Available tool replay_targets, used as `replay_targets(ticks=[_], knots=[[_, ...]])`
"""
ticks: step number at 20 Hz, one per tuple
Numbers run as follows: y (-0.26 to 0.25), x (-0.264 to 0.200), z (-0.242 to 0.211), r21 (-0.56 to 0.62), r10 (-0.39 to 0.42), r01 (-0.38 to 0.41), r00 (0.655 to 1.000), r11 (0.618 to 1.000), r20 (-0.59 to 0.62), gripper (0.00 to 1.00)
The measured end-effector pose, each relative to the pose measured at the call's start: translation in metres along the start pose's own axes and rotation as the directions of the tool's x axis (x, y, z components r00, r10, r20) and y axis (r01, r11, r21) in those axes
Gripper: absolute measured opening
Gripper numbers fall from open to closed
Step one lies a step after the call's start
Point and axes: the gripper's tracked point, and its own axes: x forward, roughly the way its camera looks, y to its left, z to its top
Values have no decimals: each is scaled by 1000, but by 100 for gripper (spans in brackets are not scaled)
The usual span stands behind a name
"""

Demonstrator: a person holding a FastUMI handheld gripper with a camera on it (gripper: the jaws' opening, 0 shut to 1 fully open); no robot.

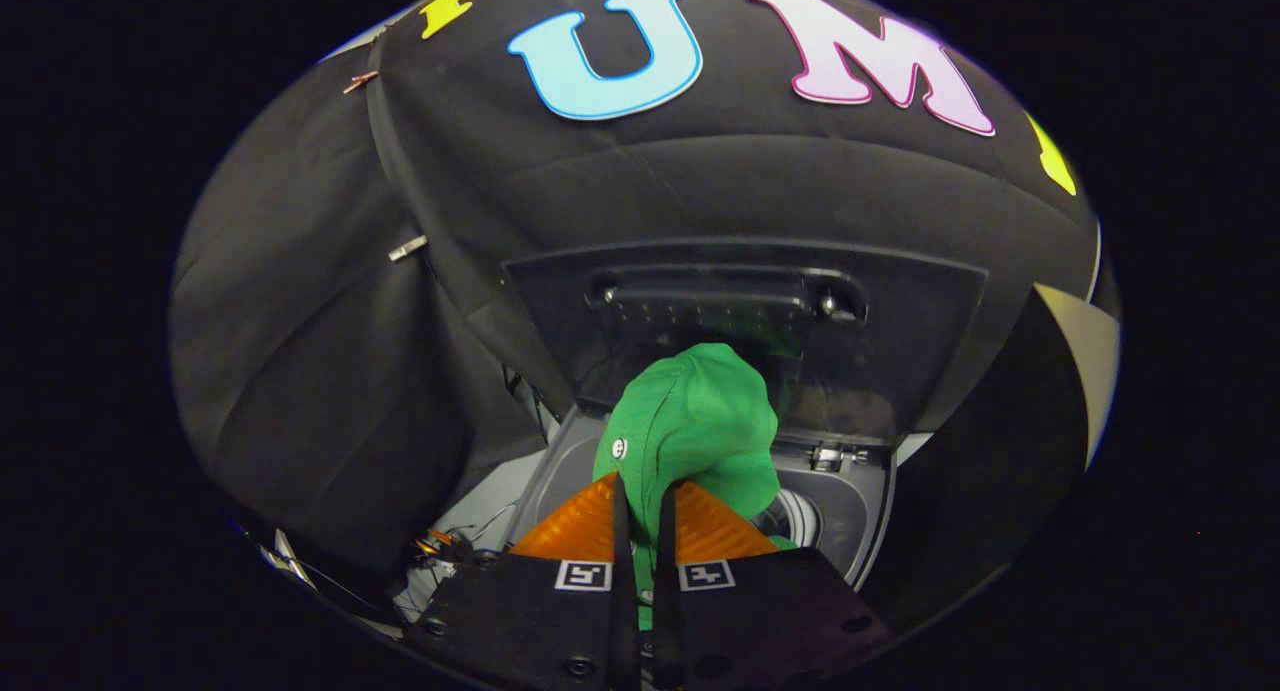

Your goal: Put the clothes into the washing machine and then close the washing machine lid.

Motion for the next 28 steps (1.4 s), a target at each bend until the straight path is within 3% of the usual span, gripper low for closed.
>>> replay_targets(ticks=[5,6,12,24,28], knots=[[-23,32,-27,33,-85,87,993,996,-80,10],[-25,35,-34,37,-87,91,991,995,-98,17],[-47,32,-47,-42,-206,202,971,978,-125,100],[-20,-20,-13,-61,-145,144,989,988,-23,100],[-18,-40,5,-58,-159,161,986,985,38,100]])
